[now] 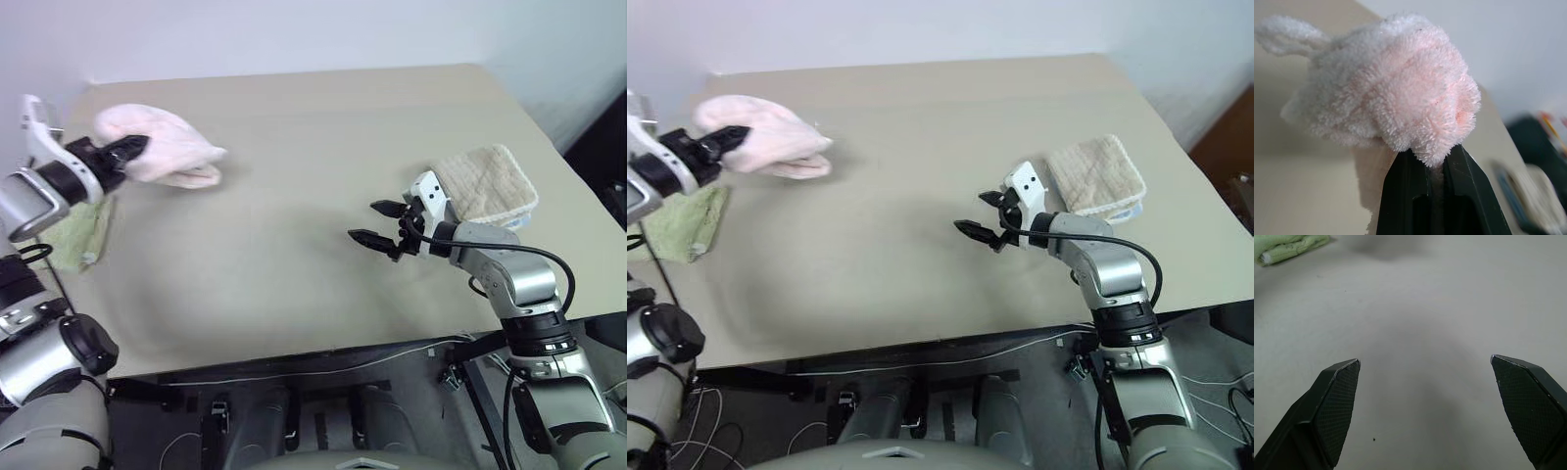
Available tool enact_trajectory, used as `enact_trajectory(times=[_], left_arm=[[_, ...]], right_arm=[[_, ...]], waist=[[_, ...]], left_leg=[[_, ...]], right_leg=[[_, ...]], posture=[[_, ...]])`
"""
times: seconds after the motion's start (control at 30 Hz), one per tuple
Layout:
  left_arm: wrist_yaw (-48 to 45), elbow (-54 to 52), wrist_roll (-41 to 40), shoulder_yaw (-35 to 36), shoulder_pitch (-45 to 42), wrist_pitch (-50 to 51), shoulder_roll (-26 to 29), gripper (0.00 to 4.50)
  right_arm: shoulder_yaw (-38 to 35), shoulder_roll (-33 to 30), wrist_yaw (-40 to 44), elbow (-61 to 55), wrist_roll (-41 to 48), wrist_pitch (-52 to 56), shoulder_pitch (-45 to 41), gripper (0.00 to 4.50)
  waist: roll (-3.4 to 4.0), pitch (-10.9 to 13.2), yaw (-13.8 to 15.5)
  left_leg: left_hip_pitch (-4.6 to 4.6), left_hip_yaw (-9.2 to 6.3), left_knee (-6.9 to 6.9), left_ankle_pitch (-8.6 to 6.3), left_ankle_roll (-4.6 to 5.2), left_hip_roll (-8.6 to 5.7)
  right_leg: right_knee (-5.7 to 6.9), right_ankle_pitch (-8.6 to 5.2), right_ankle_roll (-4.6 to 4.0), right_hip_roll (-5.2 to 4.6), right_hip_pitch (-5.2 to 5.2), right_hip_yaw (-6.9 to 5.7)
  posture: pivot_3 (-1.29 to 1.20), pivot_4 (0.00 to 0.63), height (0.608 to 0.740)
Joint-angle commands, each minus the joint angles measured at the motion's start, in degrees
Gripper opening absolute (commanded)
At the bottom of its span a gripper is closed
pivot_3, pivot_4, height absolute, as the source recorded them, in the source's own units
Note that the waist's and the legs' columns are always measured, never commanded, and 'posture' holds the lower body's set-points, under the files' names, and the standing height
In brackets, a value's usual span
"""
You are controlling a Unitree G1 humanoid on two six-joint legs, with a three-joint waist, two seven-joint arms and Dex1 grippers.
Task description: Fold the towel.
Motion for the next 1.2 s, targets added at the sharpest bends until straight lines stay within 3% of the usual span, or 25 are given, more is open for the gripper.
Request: enact_trajectory(times=[0.03,0.23,0.33,0.43,0.67,0.83,1.07,1.2], left_arm=[[-0.58,3.15,2.45,2.69,-0.06,-8.09,4.61,0.03],[-0.69,12.23,4.78,5.62,1.28,-16.46,11.70,0.03],[0.70,17.39,3.48,11.66,4.35,-19.10,13.44,0.03],[0.70,16.61,1.49,16.13,9.48,-19.07,12.15,0.03],[7.08,5.17,-6.62,24.92,19.58,-14.30,2.56,0.03],[7.43,0.69,-9.93,23.82,19.78,-14.51,0.18,0.03],[5.36,1.52,-12.42,19.87,13.65,-15.90,1.93,0.03],[5.18,7.98,-9.56,15.44,8.35,-18.39,5.09,0.03]], right_arm=[[0.40,0.27,1.59,0.68,-0.72,-1.82,-2.42,4.50],[1.06,-0.07,4.11,3.05,-1.76,-2.76,-4.43,4.50],[1.28,-0.29,5.08,3.65,-2.26,-3.15,-4.78,4.50],[1.71,-0.88,5.93,3.75,-3.09,-3.66,-4.86,4.50],[1.60,-1.88,7.77,3.61,-4.15,-4.41,-4.13,4.50],[2.49,-1.51,8.29,3.02,-4.44,-4.44,-3.37,4.50],[2.36,-1.27,8.09,3.86,-5.25,-5.36,-3.47,4.50],[2.32,-1.58,8.04,3.59,-5.53,-5.63,-2.93,4.50]], waist=[[0.00,0.00,-0.10],[-0.01,0.00,-0.12],[-0.01,0.00,-0.10],[-0.04,0.01,-0.15],[-0.26,-0.03,0.14],[-0.36,-0.07,0.01],[-0.36,-0.07,-0.10],[-0.37,-0.07,-0.06]], left_leg=[[0.00,0.00,0.00,0.00,0.00,0.00],[0.00,0.00,-0.02,-0.10,0.16,0.00],[0.00,0.00,-0.04,-0.10,0.16,0.00],[0.00,0.00,-0.05,-0.11,0.16,0.00],[0.00,-0.01,-0.02,-0.12,0.18,0.01],[0.00,-0.01,-0.03,-0.13,0.19,0.00],[0.01,-0.01,-0.01,-0.12,0.18,0.00],[0.01,-0.01,-0.01,-0.10,0.14,0.01]], right_leg=[[0.01,0.01,0.02,0.00,-0.01,0.00],[0.00,0.05,0.09,-0.02,-0.03,0.00],[-0.01,0.05,0.09,-0.05,-0.02,0.00],[0.00,0.05,0.09,-0.06,-0.04,0.00],[0.00,0.05,0.08,-0.14,0.01,-0.02],[-0.01,0.06,0.08,-0.15,0.02,-0.02],[0.01,0.06,0.08,-0.12,0.02,-0.02],[0.04,0.06,0.09,-0.05,0.01,-0.03]], posture=[[0.00,0.150,0.740],[0.00,0.150,0.740],[0.00,0.150,0.740],[0.00,0.150,0.740],[0.00,0.150,0.740],[0.00,0.150,0.740],[0.00,0.150,0.740],[0.00,0.150,0.740]])
